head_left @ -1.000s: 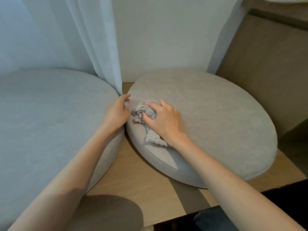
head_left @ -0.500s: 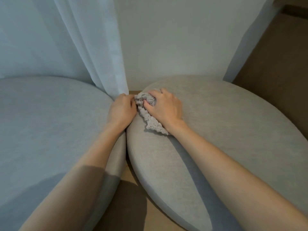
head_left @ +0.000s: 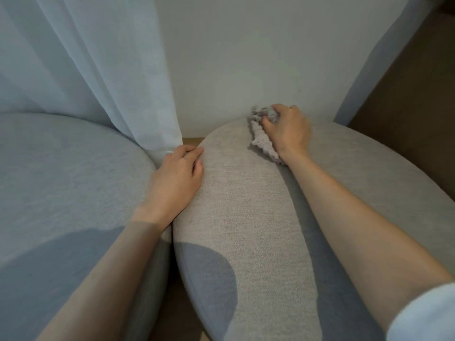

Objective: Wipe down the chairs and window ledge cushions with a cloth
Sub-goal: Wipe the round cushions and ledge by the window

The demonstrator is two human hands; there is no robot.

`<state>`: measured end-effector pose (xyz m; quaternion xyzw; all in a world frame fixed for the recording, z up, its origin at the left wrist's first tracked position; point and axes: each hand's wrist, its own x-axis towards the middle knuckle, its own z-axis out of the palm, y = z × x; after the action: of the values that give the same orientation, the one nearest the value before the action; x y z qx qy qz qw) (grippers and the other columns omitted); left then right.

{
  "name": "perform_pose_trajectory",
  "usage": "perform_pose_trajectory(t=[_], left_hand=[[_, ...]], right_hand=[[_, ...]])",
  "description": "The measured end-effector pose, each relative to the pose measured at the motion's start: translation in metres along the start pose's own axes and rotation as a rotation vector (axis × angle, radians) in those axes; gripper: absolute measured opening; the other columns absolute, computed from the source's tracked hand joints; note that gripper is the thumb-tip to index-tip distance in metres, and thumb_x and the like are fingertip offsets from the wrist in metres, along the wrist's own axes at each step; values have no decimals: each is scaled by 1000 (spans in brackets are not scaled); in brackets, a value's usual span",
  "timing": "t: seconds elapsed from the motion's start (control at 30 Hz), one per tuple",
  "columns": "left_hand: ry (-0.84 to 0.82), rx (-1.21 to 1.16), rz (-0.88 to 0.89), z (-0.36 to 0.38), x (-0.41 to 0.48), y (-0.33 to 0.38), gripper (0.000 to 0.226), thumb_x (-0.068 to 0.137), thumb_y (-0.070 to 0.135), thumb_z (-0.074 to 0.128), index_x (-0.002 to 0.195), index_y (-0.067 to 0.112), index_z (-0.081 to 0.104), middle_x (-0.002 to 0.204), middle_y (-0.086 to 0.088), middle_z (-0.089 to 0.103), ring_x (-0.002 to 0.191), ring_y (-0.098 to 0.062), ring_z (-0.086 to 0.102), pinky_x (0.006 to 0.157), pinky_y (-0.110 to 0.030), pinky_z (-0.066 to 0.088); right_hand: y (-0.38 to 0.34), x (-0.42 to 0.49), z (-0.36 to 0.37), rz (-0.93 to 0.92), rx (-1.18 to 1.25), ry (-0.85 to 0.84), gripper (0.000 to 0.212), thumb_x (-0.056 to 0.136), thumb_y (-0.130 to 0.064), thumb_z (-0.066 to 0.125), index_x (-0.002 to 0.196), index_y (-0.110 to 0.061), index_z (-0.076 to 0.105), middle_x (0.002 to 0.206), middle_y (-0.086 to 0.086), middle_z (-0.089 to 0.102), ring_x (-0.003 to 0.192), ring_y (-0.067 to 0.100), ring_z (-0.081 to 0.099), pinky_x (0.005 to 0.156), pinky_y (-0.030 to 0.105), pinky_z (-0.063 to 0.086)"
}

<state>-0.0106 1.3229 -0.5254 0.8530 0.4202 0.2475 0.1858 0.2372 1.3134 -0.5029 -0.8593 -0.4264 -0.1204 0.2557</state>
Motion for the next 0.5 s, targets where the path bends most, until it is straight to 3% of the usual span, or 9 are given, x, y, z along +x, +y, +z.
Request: perform_pose_trajectory(t=[0.07, 0.13, 0.27, 0.37, 0.43, 0.5], left_hand=[[10, -18, -3, 2, 2, 0, 40, 101, 24, 36, 137, 15, 50, 136, -1, 50, 120, -19, 48, 98, -29, 38], [7, -33, -14, 4, 4, 1, 39, 100, 19, 37, 135, 11, 51, 129, -7, 56, 114, -22, 52, 90, -21, 34], [-36, -47, -22, 3, 6, 2, 34, 100, 18, 35, 127, 9, 54, 109, -14, 64, 97, -28, 58, 81, -35, 43], [-64, -56, -27, 4, 5, 1, 38, 101, 19, 34, 135, 8, 48, 124, -15, 58, 111, -29, 54, 95, -37, 41], [-66, -81, -17, 6, 5, 1, 40, 102, 16, 34, 140, 8, 44, 139, -12, 48, 125, -24, 46, 105, -24, 28], [-65, -117, 9, 6, 6, 1, 41, 101, 12, 35, 141, 8, 43, 147, -9, 39, 134, -19, 37, 104, -10, 14]], right_hand=[[-4, -3, 1, 91, 76, 31, 35, 90, -45, 56, 119, -27, 65, 110, 7, 67, 100, 29, 62, 67, 27, 34], [-22, -18, 5, 69, 161, 18, 32, 88, -44, 58, 113, -27, 67, 104, 4, 71, 97, 28, 64, 65, 25, 32], [-51, -53, 6, -228, 227, -69, 34, 84, -51, 60, 111, -32, 69, 101, -5, 73, 94, 21, 66, 70, 27, 44], [-43, -39, 5, -299, 130, -70, 35, 87, -51, 57, 116, -33, 66, 105, -1, 71, 97, 25, 66, 76, 34, 50], [-32, -18, 7, -263, 60, -60, 32, 89, -45, 57, 116, -30, 66, 107, 4, 70, 98, 31, 64, 74, 36, 49], [-17, 3, 8, -188, 7, -44, 29, 90, -39, 56, 114, -27, 66, 107, 9, 69, 99, 34, 63, 69, 35, 45]])
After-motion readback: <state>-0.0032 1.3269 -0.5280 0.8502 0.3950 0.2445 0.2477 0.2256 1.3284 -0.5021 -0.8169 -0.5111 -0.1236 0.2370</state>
